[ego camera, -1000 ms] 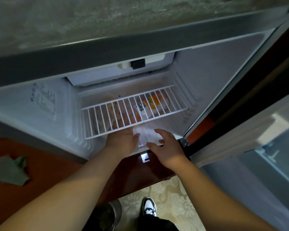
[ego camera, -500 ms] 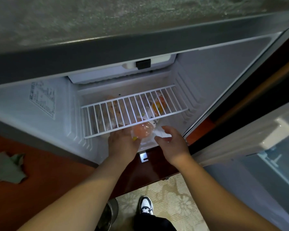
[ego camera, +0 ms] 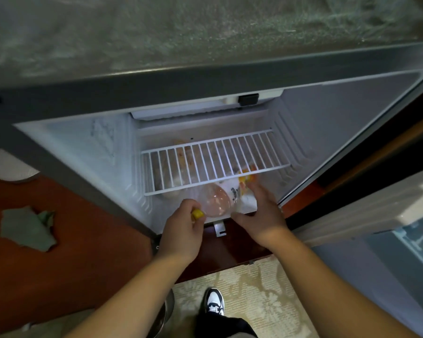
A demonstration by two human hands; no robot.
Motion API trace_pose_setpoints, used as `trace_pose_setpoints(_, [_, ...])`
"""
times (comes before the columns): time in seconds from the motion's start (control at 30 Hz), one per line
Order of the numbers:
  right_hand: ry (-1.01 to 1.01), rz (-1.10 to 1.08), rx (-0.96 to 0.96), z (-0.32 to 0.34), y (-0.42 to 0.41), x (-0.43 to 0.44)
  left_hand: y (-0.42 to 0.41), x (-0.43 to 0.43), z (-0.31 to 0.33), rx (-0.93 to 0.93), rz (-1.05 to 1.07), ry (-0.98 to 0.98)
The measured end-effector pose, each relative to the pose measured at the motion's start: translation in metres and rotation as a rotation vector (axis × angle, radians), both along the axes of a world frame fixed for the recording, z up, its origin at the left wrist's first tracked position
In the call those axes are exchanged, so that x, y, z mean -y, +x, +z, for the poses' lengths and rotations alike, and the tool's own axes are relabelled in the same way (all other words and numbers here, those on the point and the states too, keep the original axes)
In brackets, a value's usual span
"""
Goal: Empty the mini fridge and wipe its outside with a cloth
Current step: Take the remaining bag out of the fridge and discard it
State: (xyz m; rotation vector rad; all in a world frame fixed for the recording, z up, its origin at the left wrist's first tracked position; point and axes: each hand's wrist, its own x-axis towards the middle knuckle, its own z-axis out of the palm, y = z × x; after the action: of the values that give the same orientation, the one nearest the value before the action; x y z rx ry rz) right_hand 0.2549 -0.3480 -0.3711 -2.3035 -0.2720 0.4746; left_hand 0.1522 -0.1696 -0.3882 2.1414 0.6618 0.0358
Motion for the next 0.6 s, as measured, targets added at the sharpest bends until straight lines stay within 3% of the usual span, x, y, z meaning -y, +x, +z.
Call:
trace_pose_setpoints(0.23, [-0.377,0.447,0.099,0.004,-0.023,-0.021,-0.08,-0.042,0.02,0.039,0.056,-0.082])
trace_pose_setpoints(0.6, [-0.104,0.753,0.075,-0.003,-0.157,-0.111,-0.228,-0.121,0.043,0.003,0.09,-0.045])
